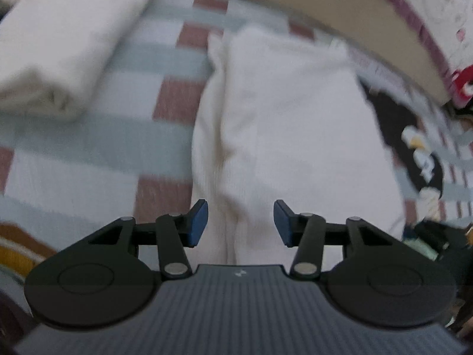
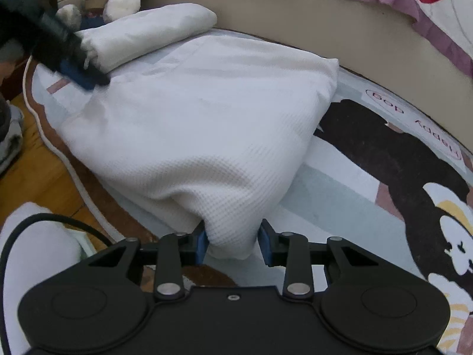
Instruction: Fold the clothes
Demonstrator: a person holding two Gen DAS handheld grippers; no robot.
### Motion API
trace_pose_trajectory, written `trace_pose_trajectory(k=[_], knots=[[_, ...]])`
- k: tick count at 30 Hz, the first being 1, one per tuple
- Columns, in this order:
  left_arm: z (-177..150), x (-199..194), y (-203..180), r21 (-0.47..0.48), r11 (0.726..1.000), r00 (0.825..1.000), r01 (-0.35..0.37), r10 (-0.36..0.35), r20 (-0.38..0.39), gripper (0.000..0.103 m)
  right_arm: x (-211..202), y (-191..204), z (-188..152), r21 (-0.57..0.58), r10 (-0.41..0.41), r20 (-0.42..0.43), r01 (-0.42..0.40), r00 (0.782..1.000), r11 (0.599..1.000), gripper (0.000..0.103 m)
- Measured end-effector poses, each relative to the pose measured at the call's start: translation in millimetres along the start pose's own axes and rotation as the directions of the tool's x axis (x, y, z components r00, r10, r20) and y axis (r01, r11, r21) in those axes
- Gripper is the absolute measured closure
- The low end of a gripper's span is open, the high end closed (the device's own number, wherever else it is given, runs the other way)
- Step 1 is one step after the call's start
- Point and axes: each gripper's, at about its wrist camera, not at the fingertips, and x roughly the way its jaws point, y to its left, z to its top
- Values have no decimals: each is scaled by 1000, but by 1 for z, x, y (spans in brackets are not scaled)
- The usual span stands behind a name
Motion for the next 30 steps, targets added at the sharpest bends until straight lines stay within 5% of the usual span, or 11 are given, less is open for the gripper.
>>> trace_pose_trajectory(k=[7, 8, 10, 14, 17, 20, 23, 26, 27, 28, 30], knots=[[-12, 23, -6, -57, 997, 992, 58, -64, -108, 48, 13, -3, -1, 97, -14, -9, 15, 1000, 995, 54], [-12, 24, -7, -56, 996, 992, 65, -71, -105, 51, 14, 1, -1, 91, -31, -6, 31, 1000, 995, 54], [-14, 21, -14, -17, 999, 997, 34, -35, -63, 100, 14, 7, 0, 63, -59, -1, 59, 998, 996, 54], [-15, -29, -31, 106, 985, 973, -135, 112, 200, 99, 7, 14, 3, 1, -97, 34, 97, 995, 995, 49], [-25, -49, -13, 1, 997, 972, -76, 74, 223, 99, -4, 22, 5, -79, -141, 87, 148, 986, 986, 40], [-33, -20, -12, 20, 978, 972, -210, 206, 112, 100, -7, 21, 1, -86, -104, 79, 111, 991, 990, 52], [-36, -1, -19, 97, 937, 942, -334, 328, 71, 100, 1, 21, -6, -65, -56, 17, 57, 998, 996, 73], [-37, 4, -23, 181, 832, 851, -525, 510, 124, 101, -4, 20, -9, -70, -46, -12, 46, 999, 996, 75], [-37, 4, -17, 169, 820, 838, -546, 533, 119, 101, -9, 18, -8, -59, -26, -9, 25, 1000, 998, 75], [-36, 1, -11, 143, 835, 847, -531, 519, 114, 101, -14, 16, -8, -48, -5, -7, 5, 1000, 999, 75], [-32, -16, 2, 35, 942, 937, -333, 326, 124, 101, -24, 11, -8, -25, 36, -1, -36, 999, 999, 74]])
